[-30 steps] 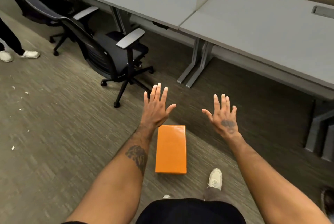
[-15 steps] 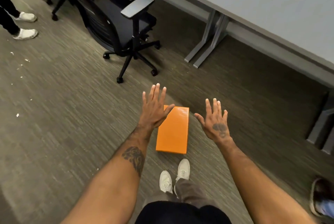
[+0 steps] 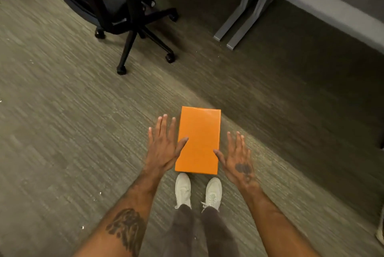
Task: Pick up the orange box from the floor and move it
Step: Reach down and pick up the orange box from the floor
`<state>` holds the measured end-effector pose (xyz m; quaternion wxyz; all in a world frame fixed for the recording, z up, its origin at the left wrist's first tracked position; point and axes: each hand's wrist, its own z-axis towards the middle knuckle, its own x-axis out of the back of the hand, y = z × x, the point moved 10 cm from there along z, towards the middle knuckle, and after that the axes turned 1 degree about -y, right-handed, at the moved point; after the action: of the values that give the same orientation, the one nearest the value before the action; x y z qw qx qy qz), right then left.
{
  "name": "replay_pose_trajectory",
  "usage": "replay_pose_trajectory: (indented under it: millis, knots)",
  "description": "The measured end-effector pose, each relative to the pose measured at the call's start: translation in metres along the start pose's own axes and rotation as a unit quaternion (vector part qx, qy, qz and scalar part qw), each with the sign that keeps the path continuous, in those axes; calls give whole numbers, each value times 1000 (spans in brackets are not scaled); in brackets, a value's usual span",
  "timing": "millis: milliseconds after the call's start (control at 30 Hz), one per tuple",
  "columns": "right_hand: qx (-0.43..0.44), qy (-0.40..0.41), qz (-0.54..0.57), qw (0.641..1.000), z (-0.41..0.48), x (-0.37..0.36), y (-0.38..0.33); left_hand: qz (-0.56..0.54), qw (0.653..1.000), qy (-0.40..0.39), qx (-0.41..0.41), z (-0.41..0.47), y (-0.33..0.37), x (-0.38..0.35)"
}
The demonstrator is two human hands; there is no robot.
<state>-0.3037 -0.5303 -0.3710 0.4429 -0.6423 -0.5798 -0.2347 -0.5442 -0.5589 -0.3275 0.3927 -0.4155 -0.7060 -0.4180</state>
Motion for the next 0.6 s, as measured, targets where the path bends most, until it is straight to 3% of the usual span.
replay_pose_trajectory:
  millis: [367, 600]
  knots:
    - [-81, -55, 90, 991, 124, -229, 83, -139, 982, -85, 91, 79, -99, -275]
    - [-175, -60, 171, 968, 182, -340, 142, -229, 948, -132, 177, 109, -156, -418]
